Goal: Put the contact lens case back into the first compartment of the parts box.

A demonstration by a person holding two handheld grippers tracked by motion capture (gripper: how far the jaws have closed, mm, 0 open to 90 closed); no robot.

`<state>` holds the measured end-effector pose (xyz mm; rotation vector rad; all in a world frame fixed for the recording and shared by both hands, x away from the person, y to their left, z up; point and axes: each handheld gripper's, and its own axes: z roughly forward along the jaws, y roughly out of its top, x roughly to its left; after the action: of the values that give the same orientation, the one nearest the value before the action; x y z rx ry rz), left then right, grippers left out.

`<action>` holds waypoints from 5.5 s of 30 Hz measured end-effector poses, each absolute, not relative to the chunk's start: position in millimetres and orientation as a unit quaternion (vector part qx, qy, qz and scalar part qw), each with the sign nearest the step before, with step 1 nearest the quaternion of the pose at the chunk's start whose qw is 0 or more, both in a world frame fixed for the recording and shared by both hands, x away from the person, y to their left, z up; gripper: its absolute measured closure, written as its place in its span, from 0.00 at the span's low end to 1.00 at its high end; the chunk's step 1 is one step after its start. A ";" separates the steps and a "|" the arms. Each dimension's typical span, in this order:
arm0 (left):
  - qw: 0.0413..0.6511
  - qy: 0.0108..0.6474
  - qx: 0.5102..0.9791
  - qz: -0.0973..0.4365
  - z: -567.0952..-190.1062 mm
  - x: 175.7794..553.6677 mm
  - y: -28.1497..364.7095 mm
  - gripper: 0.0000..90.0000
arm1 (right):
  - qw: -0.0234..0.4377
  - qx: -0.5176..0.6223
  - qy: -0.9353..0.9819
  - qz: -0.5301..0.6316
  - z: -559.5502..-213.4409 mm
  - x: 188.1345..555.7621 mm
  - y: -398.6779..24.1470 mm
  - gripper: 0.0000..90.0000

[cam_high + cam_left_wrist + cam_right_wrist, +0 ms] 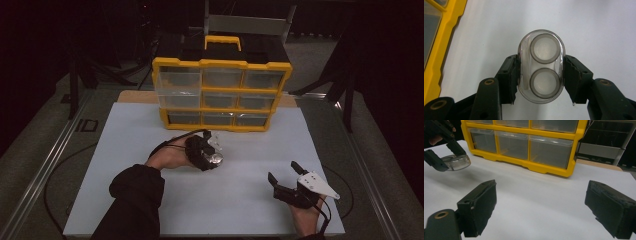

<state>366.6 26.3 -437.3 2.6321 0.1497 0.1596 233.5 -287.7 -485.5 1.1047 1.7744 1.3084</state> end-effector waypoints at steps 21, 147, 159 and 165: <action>0.254 0.044 0.965 0.046 -425.6 364.5 35.1 0.55 | 0.332 0.422 0.680 0.500 -485.5 233.5 -287.4 0.11; 0.293 0.025 0.954 0.062 -306.1 373.3 99.4 0.55 | 0.315 0.423 0.681 0.507 -486.6 234.4 -287.0 0.09; 0.291 0.029 0.954 0.063 -299.8 373.5 103.7 0.55 | 0.316 0.424 0.681 0.506 -486.6 234.4 -286.8 0.10; 0.290 0.028 0.954 0.063 -294.4 373.8 105.1 0.55 | 0.315 0.425 0.680 0.507 -486.7 234.5 -286.7 0.10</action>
<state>373.8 105.1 -294.4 2.5455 0.0759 0.1683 234.5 -286.7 -486.7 1.1199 1.7922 1.3353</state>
